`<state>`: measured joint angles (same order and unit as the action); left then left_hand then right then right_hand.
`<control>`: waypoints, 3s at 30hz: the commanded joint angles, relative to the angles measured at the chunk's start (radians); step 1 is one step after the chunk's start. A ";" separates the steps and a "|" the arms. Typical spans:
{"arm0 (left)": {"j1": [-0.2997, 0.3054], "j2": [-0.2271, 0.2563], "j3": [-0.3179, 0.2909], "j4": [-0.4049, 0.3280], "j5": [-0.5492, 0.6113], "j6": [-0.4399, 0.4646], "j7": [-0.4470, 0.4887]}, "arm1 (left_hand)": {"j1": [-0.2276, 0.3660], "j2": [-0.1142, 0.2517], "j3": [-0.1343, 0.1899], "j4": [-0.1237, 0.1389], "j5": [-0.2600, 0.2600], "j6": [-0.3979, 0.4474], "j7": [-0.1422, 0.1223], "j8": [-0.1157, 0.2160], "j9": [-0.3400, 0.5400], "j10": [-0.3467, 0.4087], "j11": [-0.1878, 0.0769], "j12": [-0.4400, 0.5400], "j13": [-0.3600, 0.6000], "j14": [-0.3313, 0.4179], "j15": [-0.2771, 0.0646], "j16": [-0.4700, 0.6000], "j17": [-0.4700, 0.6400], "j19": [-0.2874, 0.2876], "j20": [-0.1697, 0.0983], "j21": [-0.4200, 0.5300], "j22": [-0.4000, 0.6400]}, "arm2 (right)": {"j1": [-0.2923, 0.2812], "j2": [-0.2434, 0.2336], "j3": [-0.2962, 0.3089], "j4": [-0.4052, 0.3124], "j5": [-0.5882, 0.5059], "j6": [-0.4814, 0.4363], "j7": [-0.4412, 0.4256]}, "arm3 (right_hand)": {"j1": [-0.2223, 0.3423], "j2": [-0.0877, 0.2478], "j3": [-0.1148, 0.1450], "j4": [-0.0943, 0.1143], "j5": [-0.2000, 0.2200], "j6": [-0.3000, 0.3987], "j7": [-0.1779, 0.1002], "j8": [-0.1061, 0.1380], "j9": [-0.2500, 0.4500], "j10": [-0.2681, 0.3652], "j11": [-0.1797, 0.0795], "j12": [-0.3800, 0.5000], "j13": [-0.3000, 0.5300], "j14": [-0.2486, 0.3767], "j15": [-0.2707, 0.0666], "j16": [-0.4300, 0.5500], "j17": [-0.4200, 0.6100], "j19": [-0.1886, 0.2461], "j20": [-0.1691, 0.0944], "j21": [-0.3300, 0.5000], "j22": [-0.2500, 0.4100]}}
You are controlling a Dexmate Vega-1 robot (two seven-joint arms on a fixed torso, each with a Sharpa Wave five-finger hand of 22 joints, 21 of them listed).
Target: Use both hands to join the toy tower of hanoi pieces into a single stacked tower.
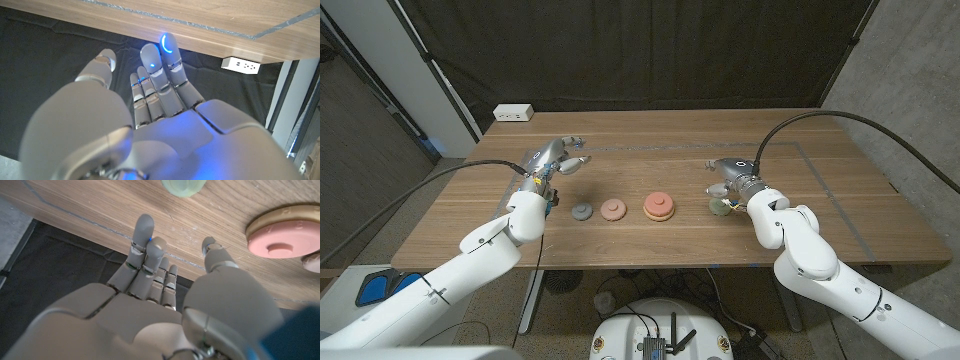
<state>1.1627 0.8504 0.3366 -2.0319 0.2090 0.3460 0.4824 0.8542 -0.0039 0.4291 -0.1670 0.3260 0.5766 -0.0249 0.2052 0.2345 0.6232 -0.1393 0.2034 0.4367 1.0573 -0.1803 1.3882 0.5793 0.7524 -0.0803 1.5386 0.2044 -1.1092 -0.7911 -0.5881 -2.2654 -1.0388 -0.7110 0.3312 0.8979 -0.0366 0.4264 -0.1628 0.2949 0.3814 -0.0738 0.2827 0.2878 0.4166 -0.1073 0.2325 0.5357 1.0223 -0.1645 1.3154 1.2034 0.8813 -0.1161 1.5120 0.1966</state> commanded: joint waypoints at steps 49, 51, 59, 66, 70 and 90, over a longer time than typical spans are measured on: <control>-0.164 0.305 0.095 -0.122 0.174 0.005 -0.486 | 0.026 -0.035 -0.014 -0.001 -0.002 -0.042 0.004 -0.006 -0.007 -0.048 0.004 -0.001 -0.036 0.009 -0.039 0.013 -0.025 -0.002 -0.128 -0.001 -0.007 | -0.066 -0.057 -0.056 -0.066 0.056 -0.160 -0.190 | 0.007 0.016 0.011 0.005 0.010 0.025 -0.003 0.011 0.002 0.027 -0.003 -0.001 0.022 -0.003 -0.054 -0.018 -0.006 -0.014 -0.096 0.003 -0.006; -0.156 0.309 0.088 -0.124 0.170 -0.005 -0.485 | 0.027 -0.035 -0.014 -0.001 -0.002 -0.042 0.003 -0.006 -0.008 -0.050 0.004 -0.002 -0.037 0.015 -0.039 0.021 -0.019 -0.002 -0.128 -0.001 -0.007 | -0.063 -0.056 -0.057 -0.065 0.060 -0.162 -0.186 | 0.006 0.016 0.011 0.005 0.010 0.025 -0.003 0.011 0.002 0.032 -0.005 0.001 0.023 -0.002 -0.054 -0.019 -0.006 -0.015 -0.096 0.003 -0.007; -0.128 0.319 0.067 -0.127 0.158 -0.045 -0.483 | 0.028 -0.035 -0.016 0.000 -0.002 -0.040 0.002 -0.004 -0.008 -0.043 0.004 0.002 -0.039 0.010 -0.039 0.017 -0.023 -0.004 -0.128 -0.001 -0.007 | -0.054 -0.054 -0.065 -0.059 0.067 -0.167 -0.193 | 0.006 0.018 0.011 0.006 0.012 0.023 -0.003 0.009 0.003 0.039 -0.008 0.001 0.025 0.011 -0.054 -0.008 0.005 -0.011 -0.096 0.004 -0.007; -0.127 0.334 0.069 -0.137 0.168 -0.068 -0.523 | 0.030 -0.036 -0.017 0.000 -0.003 -0.039 0.002 -0.003 -0.009 -0.045 0.004 0.001 -0.041 0.005 -0.039 0.014 -0.028 -0.005 -0.128 -0.001 -0.006 | -0.049 -0.051 -0.073 -0.057 0.068 -0.175 -0.200 | 0.005 0.018 0.012 0.006 0.013 0.026 -0.003 0.010 0.003 0.043 -0.009 0.001 0.027 0.012 -0.054 -0.007 0.007 -0.010 -0.097 0.004 -0.008; -0.127 0.336 0.073 -0.136 0.168 -0.084 -0.544 | 0.031 -0.035 -0.019 0.001 -0.003 -0.041 0.002 -0.004 -0.009 -0.044 0.004 0.002 -0.043 0.004 -0.039 0.014 -0.029 -0.006 -0.128 -0.001 -0.006 | -0.044 -0.054 -0.079 -0.061 0.063 -0.181 -0.193 | 0.002 0.020 0.012 0.007 0.014 0.033 -0.003 0.013 0.003 0.059 -0.015 0.006 0.030 0.013 -0.054 -0.007 0.007 -0.005 -0.096 0.008 -0.006; -0.089 0.345 0.074 -0.153 0.195 -0.093 -0.576 | 0.033 -0.036 -0.026 0.002 -0.003 -0.046 0.001 -0.004 -0.011 -0.054 0.007 0.002 -0.044 -0.003 -0.039 0.011 -0.040 -0.014 -0.127 -0.001 -0.006 | -0.019 -0.063 -0.089 -0.057 0.076 -0.189 -0.170 | -0.004 0.025 0.014 0.008 0.020 0.038 -0.003 0.014 0.003 0.080 -0.019 0.009 0.036 0.035 -0.054 0.013 0.020 0.008 -0.097 0.014 -0.003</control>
<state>1.0482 1.1857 0.4103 -2.1728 0.3957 0.2643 -0.0731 0.8727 -0.0408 0.4051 -0.1654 0.3260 0.5358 -0.0236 0.1973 0.2231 0.5716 -0.1338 0.2001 0.3892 1.0607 -0.1804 1.4010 0.5379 0.7430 -0.0788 1.5337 0.1954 -1.1442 -0.8516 -0.6703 -2.3273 -0.9733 -0.8966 0.1444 0.8951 -0.0233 0.4332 -0.1558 0.3077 0.4093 -0.0803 0.2922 0.2881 0.4882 -0.1286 0.2370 0.5680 1.0459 -0.1733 1.3204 1.2201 0.8798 -0.1142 1.5179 0.1887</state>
